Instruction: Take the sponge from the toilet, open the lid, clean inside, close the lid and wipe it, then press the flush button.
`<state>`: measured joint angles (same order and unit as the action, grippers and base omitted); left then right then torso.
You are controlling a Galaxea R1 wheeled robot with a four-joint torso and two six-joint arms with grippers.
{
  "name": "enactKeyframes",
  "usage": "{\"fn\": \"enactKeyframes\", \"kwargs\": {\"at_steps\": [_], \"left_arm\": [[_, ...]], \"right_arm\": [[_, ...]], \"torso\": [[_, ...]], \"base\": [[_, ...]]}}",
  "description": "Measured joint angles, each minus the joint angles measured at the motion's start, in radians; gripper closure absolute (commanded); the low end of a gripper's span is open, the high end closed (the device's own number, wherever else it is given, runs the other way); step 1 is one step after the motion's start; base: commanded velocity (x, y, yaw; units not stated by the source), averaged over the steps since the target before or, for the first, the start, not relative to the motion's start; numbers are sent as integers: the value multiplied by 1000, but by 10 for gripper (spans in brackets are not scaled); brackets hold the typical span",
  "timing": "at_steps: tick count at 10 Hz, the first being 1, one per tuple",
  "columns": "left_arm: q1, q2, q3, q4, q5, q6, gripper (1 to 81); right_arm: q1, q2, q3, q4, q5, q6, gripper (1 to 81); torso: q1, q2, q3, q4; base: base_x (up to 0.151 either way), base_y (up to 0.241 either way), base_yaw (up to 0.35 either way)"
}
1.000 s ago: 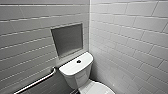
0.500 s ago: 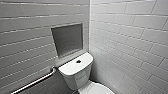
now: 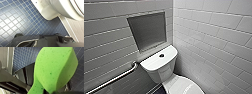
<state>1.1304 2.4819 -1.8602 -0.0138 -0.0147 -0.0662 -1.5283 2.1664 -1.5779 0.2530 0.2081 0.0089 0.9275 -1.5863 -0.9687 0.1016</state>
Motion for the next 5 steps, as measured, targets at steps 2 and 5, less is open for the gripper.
{"fn": "enactKeyframes", "kwargs": {"at_steps": [2,5], "left_arm": [[-66,10,-13,-130,53,-13,10],[-136,74,-85,-173,122,-15,10]], "right_arm": [[3,2,0,1,3,3,811],[2,25,-7,0,2,3,811]], "torso": [[0,0,-4,0],[1,0,-8,0]], "base": [[0,0,0],[0,0,0]]}}
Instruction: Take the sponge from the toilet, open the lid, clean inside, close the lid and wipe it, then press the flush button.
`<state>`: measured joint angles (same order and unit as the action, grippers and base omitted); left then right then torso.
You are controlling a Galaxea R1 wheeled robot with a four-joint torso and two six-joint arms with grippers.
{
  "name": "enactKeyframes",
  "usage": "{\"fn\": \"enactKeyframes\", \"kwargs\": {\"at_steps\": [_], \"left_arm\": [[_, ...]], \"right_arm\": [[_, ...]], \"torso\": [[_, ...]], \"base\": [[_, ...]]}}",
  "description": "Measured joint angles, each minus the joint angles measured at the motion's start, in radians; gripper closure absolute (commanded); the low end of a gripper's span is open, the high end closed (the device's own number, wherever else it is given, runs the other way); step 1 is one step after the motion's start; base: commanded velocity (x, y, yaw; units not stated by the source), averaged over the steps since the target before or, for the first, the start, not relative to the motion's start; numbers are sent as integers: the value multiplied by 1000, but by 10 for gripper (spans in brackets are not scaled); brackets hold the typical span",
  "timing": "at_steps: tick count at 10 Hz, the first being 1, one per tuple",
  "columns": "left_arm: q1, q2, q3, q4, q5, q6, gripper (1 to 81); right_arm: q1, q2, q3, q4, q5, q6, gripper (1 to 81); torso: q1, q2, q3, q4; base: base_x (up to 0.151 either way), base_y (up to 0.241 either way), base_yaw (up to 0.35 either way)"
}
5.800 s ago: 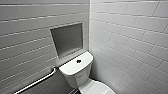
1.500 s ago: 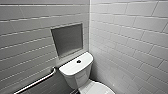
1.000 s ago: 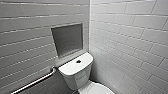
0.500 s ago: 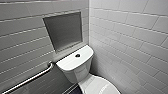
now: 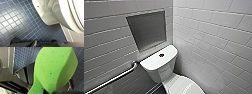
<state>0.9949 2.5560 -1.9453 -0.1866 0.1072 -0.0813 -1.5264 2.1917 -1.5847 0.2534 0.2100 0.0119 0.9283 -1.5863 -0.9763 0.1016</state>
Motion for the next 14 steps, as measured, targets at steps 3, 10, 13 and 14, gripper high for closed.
{"fn": "enactKeyframes", "kwargs": {"at_steps": [3,10,13,14], "left_arm": [[-55,23,-7,-13,30,-2,10],[-123,97,-16,-20,47,-3,10],[-152,120,-16,-58,42,-3,10],[-152,136,-22,-81,42,-3,10]], "right_arm": [[0,-4,-2,0,0,0,811],[14,29,-26,0,3,-1,811],[22,60,-68,0,-1,-2,811],[30,75,-83,0,1,-2,811]], "torso": [[0,0,-60,0],[1,1,-75,-120],[1,1,-75,-139],[1,1,-75,-139]], "base": [[0,0,0],[0,0,0],[0,0,0],[0,0,0]]}}
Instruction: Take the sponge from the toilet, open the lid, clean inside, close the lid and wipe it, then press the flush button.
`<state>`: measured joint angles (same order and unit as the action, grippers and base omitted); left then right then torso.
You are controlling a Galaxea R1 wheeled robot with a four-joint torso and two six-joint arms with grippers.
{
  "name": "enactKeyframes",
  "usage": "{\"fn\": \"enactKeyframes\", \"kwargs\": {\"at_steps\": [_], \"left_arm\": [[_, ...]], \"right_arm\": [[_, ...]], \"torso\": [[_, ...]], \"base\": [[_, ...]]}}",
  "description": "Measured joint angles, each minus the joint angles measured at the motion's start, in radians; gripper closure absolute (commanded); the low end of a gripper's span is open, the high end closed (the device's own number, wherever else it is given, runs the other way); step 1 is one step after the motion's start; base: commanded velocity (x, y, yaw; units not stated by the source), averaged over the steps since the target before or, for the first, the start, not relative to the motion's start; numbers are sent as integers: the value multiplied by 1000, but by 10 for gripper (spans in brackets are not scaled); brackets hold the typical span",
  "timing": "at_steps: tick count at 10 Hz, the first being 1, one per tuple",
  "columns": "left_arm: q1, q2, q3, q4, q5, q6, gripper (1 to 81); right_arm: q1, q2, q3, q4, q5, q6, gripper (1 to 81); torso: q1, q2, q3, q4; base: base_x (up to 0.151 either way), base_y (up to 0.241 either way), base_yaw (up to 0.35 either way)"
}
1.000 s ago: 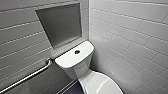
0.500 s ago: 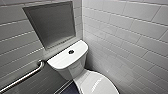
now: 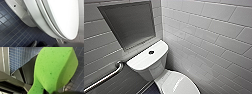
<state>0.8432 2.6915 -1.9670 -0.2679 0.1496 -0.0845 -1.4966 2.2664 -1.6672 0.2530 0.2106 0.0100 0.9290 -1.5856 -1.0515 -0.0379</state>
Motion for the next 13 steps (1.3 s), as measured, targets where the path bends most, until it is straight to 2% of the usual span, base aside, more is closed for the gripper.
{"fn": "enactKeyframes", "kwargs": {"at_steps": [2,4,7,13], "left_arm": [[-9,24,-10,-74,-12,-1,10],[-9,27,-18,-147,-68,-7,10],[-9,71,-19,-165,-152,-18,10],[-8,177,-164,-181,-176,-52,10]], "right_arm": [[1,20,-16,0,-2,0,811],[7,23,-22,0,-1,0,811],[6,26,-33,0,-1,1,811],[12,55,-51,0,-1,2,811]], "torso": [[0,0,0,0],[0,0,0,0],[0,0,0,0],[0,0,0,0]], "base": [[0,0,0],[0,0,0],[0,0,0],[0,0,0]]}}
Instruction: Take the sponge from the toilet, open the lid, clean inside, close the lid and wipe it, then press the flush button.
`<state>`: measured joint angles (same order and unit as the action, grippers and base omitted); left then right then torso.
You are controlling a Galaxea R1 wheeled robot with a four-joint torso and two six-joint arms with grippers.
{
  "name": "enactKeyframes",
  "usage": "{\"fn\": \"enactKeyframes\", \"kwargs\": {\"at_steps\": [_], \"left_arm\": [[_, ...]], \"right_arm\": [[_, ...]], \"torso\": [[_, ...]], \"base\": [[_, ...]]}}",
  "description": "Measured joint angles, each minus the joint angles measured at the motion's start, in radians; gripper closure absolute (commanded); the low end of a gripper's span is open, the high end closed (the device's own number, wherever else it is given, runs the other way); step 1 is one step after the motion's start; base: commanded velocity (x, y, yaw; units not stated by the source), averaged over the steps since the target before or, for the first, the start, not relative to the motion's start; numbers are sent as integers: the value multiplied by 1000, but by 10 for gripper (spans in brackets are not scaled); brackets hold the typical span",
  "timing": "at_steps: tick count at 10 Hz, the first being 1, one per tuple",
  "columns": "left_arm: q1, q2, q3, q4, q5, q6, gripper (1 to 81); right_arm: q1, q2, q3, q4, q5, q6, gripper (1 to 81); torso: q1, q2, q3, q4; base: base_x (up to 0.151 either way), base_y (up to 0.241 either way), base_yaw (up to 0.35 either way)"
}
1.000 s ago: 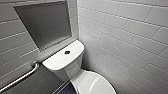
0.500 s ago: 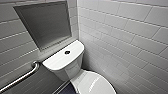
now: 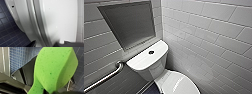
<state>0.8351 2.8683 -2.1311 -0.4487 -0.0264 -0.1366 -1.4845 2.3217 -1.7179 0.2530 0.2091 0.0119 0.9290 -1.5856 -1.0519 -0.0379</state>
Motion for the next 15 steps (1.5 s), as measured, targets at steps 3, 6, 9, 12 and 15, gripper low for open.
{"fn": "enactKeyframes", "kwargs": {"at_steps": [3,6,9,12,15], "left_arm": [[-2,10,5,-2,-9,-21,10],[-3,8,11,-4,-10,-33,10],[-3,8,20,-5,-10,-45,10],[-3,-11,69,-5,-13,-45,10],[-6,-12,76,-6,-19,-45,10]], "right_arm": [[0,9,-6,0,-1,0,811],[7,8,-10,0,-1,0,811],[16,8,-10,0,-2,0,811],[22,8,-10,0,-5,0,811],[22,8,-4,0,-8,0,811]], "torso": [[0,0,0,0],[0,0,0,0],[0,0,0,0],[0,0,0,0],[0,0,0,0]], "base": [[0,0,0],[0,0,0],[0,0,0],[0,0,0],[0,0,0]]}}
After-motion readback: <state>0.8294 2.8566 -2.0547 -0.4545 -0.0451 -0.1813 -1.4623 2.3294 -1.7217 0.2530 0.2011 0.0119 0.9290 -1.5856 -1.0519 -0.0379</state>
